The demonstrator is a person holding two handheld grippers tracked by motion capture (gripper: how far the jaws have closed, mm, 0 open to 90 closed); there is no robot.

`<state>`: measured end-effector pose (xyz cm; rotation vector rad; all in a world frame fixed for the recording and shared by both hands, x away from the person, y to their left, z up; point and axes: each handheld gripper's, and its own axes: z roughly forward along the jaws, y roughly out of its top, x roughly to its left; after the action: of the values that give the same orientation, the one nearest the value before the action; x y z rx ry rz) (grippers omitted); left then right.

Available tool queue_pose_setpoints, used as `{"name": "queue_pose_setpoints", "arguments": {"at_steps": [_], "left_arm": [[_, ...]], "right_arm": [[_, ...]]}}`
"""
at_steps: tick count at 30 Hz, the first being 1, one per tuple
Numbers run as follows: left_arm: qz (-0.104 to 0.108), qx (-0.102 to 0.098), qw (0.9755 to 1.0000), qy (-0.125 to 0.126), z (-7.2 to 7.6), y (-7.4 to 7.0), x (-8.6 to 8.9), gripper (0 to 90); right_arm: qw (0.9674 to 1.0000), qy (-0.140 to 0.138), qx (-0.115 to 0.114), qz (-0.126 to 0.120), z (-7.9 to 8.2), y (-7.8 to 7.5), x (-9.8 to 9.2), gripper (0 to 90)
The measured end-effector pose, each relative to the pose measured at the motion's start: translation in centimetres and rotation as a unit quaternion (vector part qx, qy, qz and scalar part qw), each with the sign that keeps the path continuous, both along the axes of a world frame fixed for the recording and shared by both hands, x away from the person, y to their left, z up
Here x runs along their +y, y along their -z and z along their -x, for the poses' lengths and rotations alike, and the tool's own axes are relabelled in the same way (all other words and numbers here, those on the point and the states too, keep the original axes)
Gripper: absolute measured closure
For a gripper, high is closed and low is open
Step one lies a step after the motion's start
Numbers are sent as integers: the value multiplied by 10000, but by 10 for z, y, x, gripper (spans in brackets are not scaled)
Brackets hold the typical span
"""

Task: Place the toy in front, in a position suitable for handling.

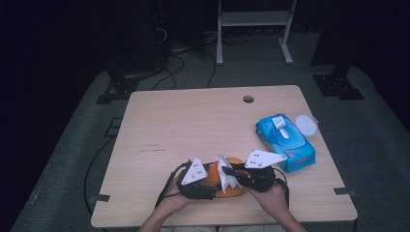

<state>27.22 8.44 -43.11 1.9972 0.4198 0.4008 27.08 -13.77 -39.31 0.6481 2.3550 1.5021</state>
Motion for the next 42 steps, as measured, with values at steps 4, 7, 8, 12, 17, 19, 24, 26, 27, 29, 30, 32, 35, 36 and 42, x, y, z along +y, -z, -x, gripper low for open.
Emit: {"name": "queue_pose_setpoints", "arguments": {"at_steps": [4,7,8,12,17,19,24,26,27,29,30,32,35,36,42], "left_arm": [[-158,-255,9995,-57,3,0,0,332],[-172,-321,9993,-45,3,1,-1,343],[-178,-326,9993,-28,3,1,-2,343],[16,94,9998,180,1,2,1,264],[312,444,9985,83,-4,4,7,215],[209,129,9997,-26,0,3,3,299],[-58,-636,9978,-175,7,1,-3,378],[-63,-668,9976,-150,7,2,-4,378],[-56,-660,9977,-124,6,2,-3,377],[-8,-549,9985,-19,5,3,-3,348],[95,-365,9993,29,3,3,-2,310],[225,12,9997,-70,-2,3,0,160],[262,384,9989,-71,-7,8,3,120],[208,311,9993,-51,-5,8,2,162],[-61,-304,9995,-24,4,5,0,341]], "right_arm": [[9998,-64,-165,137,1,-3,6,817],[9999,125,6,42,-8,0,-5,817],[9998,146,126,-44,-10,1,-9,818],[9999,64,65,43,-5,2,-4,820],[9999,-52,80,71,-3,3,1,820],[10000,-59,50,57,-2,2,2,820],[10000,8,27,-21,-2,-2,0,821],[9999,92,73,-95,-6,-2,-6,821],[9998,133,128,-120,-9,0,-10,821],[9992,181,289,-199,-13,3,-16,821],[9993,164,284,-197,-13,4,-16,821],[9996,164,201,-72,-9,4,-13,821],[9999,109,123,-3,-5,4,-7,821],[9999,111,119,33,-3,3,-5,820],[9998,33,-96,149,3,-2,6,821]]}}
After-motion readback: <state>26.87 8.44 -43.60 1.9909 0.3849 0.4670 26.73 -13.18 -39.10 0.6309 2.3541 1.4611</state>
